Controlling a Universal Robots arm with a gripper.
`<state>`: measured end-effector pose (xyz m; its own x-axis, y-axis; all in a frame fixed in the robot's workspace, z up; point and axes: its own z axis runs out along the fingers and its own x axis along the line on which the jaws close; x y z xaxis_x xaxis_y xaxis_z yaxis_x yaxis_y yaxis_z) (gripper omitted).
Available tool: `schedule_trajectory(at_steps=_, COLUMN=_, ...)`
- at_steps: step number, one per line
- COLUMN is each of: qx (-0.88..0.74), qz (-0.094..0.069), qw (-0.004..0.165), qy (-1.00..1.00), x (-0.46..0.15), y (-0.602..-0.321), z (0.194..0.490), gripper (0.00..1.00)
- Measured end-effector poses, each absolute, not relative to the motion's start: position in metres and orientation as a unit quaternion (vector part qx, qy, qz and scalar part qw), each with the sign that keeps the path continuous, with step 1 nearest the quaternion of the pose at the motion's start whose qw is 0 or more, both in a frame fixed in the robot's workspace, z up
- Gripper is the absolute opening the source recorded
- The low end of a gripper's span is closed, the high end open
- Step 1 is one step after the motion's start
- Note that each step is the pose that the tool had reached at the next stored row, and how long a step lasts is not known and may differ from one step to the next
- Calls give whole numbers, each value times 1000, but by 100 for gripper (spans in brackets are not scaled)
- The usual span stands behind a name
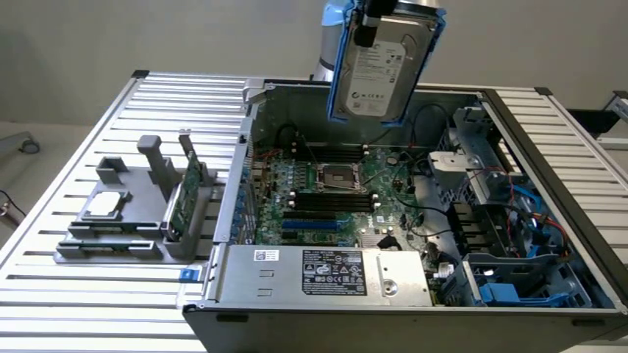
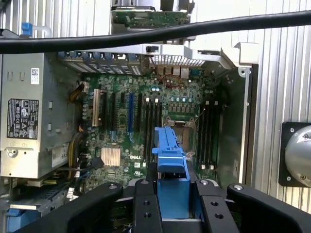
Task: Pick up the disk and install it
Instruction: 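Pick up the disk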
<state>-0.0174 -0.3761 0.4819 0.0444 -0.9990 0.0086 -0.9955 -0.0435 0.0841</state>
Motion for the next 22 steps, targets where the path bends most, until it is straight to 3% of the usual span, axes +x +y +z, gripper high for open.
schedule_trajectory(at_steps=22, qx=722, qz=-26, qw=33, qy=-691, x=25, y=-446, z=478, gripper=33)
